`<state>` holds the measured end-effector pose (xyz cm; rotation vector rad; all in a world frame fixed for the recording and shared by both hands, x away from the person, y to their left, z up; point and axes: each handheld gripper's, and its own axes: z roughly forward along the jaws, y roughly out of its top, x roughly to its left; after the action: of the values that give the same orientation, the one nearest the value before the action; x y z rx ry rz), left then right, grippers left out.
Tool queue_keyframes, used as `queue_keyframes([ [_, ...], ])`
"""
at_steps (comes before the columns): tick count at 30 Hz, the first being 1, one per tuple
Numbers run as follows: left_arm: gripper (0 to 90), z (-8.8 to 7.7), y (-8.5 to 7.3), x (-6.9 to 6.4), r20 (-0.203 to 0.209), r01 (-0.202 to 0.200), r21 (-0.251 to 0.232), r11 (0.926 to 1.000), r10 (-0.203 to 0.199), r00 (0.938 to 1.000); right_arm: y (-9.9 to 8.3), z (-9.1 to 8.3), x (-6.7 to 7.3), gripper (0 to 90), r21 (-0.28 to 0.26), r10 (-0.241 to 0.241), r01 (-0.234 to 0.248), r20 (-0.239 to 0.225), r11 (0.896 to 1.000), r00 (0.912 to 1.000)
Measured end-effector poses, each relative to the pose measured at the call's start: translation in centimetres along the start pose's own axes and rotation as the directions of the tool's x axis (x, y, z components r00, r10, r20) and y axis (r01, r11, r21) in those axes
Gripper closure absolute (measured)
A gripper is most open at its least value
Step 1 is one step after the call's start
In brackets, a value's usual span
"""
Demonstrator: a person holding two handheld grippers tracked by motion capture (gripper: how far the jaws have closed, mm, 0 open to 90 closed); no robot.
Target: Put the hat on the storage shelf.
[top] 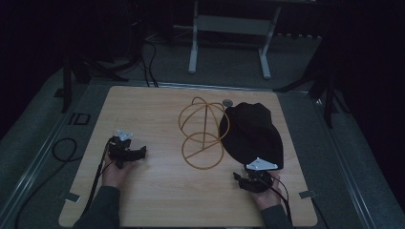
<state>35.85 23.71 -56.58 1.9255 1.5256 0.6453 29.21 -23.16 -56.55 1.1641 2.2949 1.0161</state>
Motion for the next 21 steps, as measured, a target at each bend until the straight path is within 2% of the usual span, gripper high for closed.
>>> queue_keyframes([
  [4,13.6,0.0,0.0,0.0,0.0,0.0,-0.001,1.0,0.0,1.0,-0.17,0.01,0.14,41.7,-0.01,0.019,-0.019,0.015,1.0,0.9997],
  [9,13.6,0.0,0.0,0.0,0.0,-0.001,0.0,1.0,0.001,1.0,-0.13,0.06,0.24,35.2,-0.005,0.046,-0.046,0.047,0.999,0.9978],
  [16,13.6,0.0,0.0,0.0,0.0,0.0,-0.001,1.0,0.0,1.0,0.18,0.07,0.2,35.3,0.02,0.048,-0.049,0.045,0.999,0.9978],
  [17,13.6,0.0,0.0,0.0,0.0,-0.001,0.0,1.0,0.001,1.0,0.24,0.04,0.2,36.6,0.025,0.048,-0.049,0.044,0.998,0.9979],
  [18,13.6,0.0,0.0,0.0,0.0,0.0,-0.001,1.0,0.0,1.0,0.47,-0.09,0.17,43.7,0.044,0.042,-0.043,0.037,0.998,0.9985],
  [21,13.6,0.0,0.0,0.0,0.0,-0.001,0.0,1.0,0.001,1.0,0.69,-0.18,0.14,48.6,0.062,0.026,-0.028,0.025,0.998,0.9994],
])
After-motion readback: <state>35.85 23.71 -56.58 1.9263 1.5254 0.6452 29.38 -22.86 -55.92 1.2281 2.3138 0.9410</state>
